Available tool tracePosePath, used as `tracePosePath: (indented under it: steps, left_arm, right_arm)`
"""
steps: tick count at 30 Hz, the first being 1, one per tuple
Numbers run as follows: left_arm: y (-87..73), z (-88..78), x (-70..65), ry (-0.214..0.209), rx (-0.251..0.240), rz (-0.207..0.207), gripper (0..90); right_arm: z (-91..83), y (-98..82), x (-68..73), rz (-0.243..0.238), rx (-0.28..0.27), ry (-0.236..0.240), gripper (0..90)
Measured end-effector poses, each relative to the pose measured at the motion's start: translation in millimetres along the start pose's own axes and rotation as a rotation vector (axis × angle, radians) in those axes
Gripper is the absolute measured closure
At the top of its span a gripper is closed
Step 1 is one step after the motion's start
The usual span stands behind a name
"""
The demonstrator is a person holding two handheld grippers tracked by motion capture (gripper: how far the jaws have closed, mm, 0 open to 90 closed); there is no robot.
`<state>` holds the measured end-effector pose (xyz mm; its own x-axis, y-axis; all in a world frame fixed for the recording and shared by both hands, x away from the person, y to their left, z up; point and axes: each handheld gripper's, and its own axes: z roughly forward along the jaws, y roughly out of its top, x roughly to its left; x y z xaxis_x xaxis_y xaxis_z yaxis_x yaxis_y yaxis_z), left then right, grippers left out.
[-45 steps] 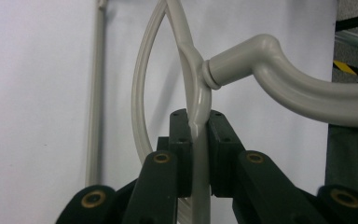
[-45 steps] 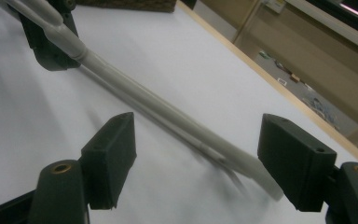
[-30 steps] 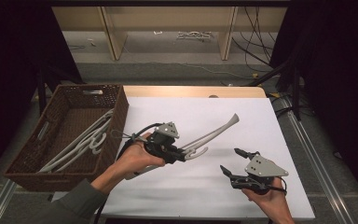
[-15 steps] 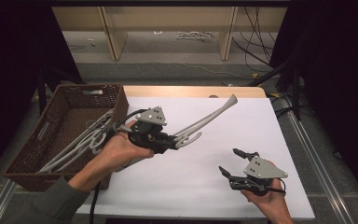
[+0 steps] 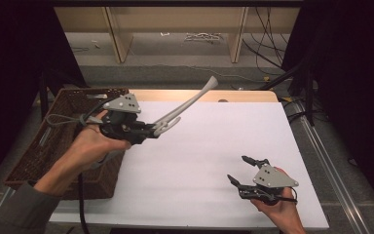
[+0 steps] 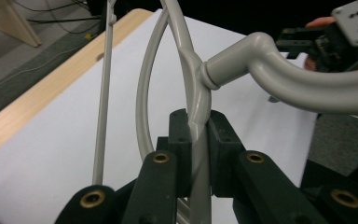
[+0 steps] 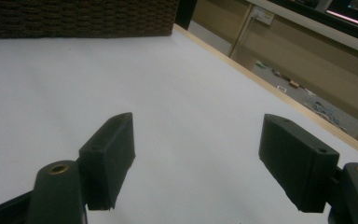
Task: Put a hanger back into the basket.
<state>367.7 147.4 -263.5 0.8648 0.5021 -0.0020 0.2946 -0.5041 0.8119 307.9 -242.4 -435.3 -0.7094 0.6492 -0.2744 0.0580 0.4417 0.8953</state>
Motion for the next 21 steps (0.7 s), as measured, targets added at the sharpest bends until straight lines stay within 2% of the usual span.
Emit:
tracePosePath:
  steps: [1,3,7,12,14,16,18,19,21]
  left_arm:
    - [-4.6,-6.3,6.8,0.024,-0.001,-0.015,81.8]
    - [-10.1,-12.3,14.5,0.058,0.012,-0.006,81.7]
    - [-22.1,-20.8,29.1,0.105,0.035,-0.005,81.7]
    - [-39.6,-29.0,48.7,0.158,0.037,-0.010,81.7]
    - [-47.2,-33.2,56.7,0.207,0.040,-0.006,81.6]
    - [-55.3,-37.3,65.3,0.204,0.042,-0.018,81.6]
    - [-63.7,-41.0,73.3,0.239,0.039,-0.056,81.7]
    - [-67.2,-43.4,78.6,0.253,0.040,-0.043,81.7]
    - [-74.9,-47.3,85.6,0.264,0.040,-0.063,81.7]
  right_arm:
    - [0.0,-0.1,0.1,0.002,0.000,0.001,27.7]
    - [0.7,-1.1,0.5,0.004,-0.004,-0.007,27.7]
    - [1.1,-1.1,0.3,0.004,-0.004,-0.008,27.6]
    - [1.5,-0.9,0.6,0.005,-0.007,-0.005,27.2]
    - [1.4,-1.4,0.6,-0.002,-0.002,-0.001,27.2]
    - [1.7,-1.2,0.5,-0.001,-0.004,-0.002,27.1]
    - [1.8,-1.2,1.2,0.003,-0.003,0.000,27.1]
    - [1.8,-1.3,1.4,0.001,-0.001,0.000,27.1]
    - [2.1,-1.1,1.3,0.001,-0.002,0.000,27.1]
